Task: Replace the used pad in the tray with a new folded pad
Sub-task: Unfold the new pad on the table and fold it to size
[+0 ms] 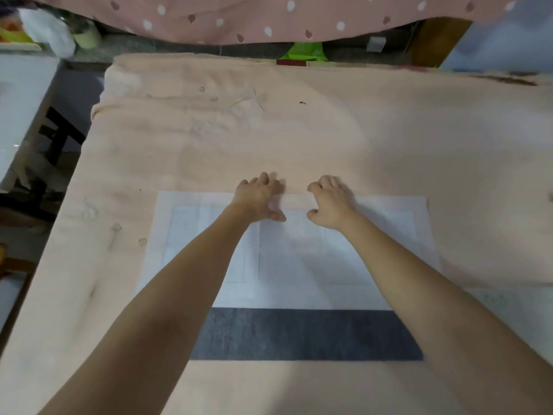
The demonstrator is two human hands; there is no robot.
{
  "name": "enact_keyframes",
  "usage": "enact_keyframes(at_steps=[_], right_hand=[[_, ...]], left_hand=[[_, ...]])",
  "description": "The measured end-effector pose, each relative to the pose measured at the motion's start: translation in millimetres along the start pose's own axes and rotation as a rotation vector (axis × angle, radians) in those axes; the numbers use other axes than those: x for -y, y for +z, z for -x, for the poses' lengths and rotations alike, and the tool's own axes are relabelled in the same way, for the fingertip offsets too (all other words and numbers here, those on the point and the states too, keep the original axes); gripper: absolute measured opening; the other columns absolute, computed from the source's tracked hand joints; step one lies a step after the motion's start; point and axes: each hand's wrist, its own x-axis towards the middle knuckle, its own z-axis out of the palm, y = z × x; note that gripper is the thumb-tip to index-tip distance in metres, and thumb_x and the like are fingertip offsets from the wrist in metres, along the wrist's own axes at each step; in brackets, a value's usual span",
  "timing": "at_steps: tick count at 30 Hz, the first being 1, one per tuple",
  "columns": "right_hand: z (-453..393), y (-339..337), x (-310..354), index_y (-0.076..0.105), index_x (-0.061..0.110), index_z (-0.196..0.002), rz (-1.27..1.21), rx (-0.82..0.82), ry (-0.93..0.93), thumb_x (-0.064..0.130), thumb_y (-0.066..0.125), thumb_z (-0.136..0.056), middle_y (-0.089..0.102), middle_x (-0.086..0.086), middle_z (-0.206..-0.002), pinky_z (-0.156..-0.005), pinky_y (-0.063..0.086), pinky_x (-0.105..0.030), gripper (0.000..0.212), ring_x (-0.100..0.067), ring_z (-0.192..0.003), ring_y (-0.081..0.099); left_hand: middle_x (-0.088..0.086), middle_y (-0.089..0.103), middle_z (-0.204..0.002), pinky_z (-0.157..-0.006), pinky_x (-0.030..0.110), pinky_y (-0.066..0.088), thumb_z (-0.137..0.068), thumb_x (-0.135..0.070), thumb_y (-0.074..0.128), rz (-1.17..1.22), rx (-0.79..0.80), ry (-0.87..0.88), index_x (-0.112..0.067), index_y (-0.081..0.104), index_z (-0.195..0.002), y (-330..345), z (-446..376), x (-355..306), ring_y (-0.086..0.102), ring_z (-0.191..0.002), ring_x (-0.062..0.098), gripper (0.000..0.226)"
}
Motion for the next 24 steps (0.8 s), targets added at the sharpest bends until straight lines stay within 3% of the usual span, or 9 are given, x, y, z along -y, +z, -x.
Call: enact_keyframes(at_steps=[3,6,8,11,14,17,20,22,24], right_hand=[[-4,-8,-8,0.048,0.015,-0.124,-0.046,0.051,-0.035,0.03,0.064,-0.075,0.049,-0.007,-0.125,-0.094,0.034,-0.033,0.054,-0.028,-0.12,0.042],[0,-13,-15,0.05,0.017,-0.117,-0.062,0.086,-0.021,0.03,0.065,-0.075,0.053,-0.004,-0.12,-0.077,0.037,-0.032,0.046,-0.026,-0.11,0.05],[6,-14,-18,0.054,0.016,-0.112,-0.096,0.079,0.007,0.029,0.063,-0.078,0.055,-0.003,-0.115,-0.077,0.039,-0.031,0.037,-0.025,-0.106,0.053],[19,-14,-19,0.063,0.015,-0.103,-0.047,0.019,-0.016,0.025,0.058,-0.085,0.059,-0.007,-0.107,-0.076,0.035,-0.028,0.021,-0.026,-0.102,0.054],[39,-13,-19,0.062,0.007,-0.106,-0.005,-0.133,-0.069,0.021,0.05,-0.092,0.056,-0.011,-0.106,-0.078,0.036,-0.033,0.023,-0.029,-0.102,0.052],[63,-14,-15,0.057,0.002,-0.098,0.002,-0.259,-0.12,0.019,0.047,-0.094,0.059,-0.014,-0.097,-0.067,0.039,-0.038,0.02,-0.033,-0.09,0.056],[90,-12,-12,0.055,0.0,-0.089,0.063,-0.336,-0.157,0.013,0.059,-0.09,0.061,-0.015,-0.069,-0.046,0.037,-0.032,0.014,-0.034,-0.057,0.057],[108,-6,-16,0.058,0.0,-0.101,0.121,-0.283,-0.146,0.01,0.06,-0.09,0.064,-0.013,-0.065,-0.045,0.041,-0.029,0.015,-0.032,-0.049,0.057],[122,2,-20,0.048,0.006,-0.13,0.167,-0.153,-0.105,0.008,0.048,-0.094,0.069,-0.012,-0.094,-0.056,0.04,-0.03,0.036,-0.031,-0.072,0.064]], left_hand=[[0.003,0.053,-0.126,-0.093,0.034,0.032,-0.067,-0.066,0.066,-0.077,0.007,-0.015,-0.02,0.04,-0.132,-4,-4,5,0.048,-0.118,0.022,0.084],[0.001,0.061,-0.11,-0.083,0.03,0.027,-0.072,-0.06,0.065,-0.103,-0.065,0.026,-0.024,0.057,-0.11,-2,2,9,0.048,-0.11,0.021,0.053],[0.002,0.062,-0.102,-0.079,0.029,0.027,-0.078,-0.049,0.064,-0.073,-0.169,0.073,-0.023,0.066,-0.097,2,11,9,0.047,-0.103,0.023,0.032],[0.008,0.059,-0.1,-0.078,0.032,0.033,-0.084,-0.031,0.06,0.04,-0.315,0.083,-0.012,0.066,-0.097,9,30,6,0.048,-0.098,0.028,0.024],[0.011,0.061,-0.101,-0.077,0.036,0.038,-0.089,-0.021,0.054,0.102,-0.359,0.114,-0.005,0.06,-0.101,11,51,-1,0.053,-0.092,0.03,0.021],[0.013,0.064,-0.082,-0.066,0.036,0.036,-0.091,-0.012,0.05,0.101,-0.397,0.133,0.0,0.055,-0.098,6,74,-12,0.058,-0.073,0.033,0.015],[0.012,0.056,-0.054,-0.047,0.028,0.027,-0.081,0.003,0.061,0.065,-0.474,0.142,0.003,0.056,-0.087,5,103,-19,0.048,-0.042,0.029,0.007],[0.011,0.056,-0.048,-0.04,0.026,0.032,-0.075,0.006,0.068,0.016,-0.48,0.167,0.003,0.062,-0.091,9,121,-19,0.047,-0.036,0.026,0.018],[0.012,0.065,-0.06,-0.047,0.03,0.046,-0.075,0.002,0.071,-0.014,-0.481,0.201,0.001,0.066,-0.106,16,138,-18,0.06,-0.048,0.029,0.031]])
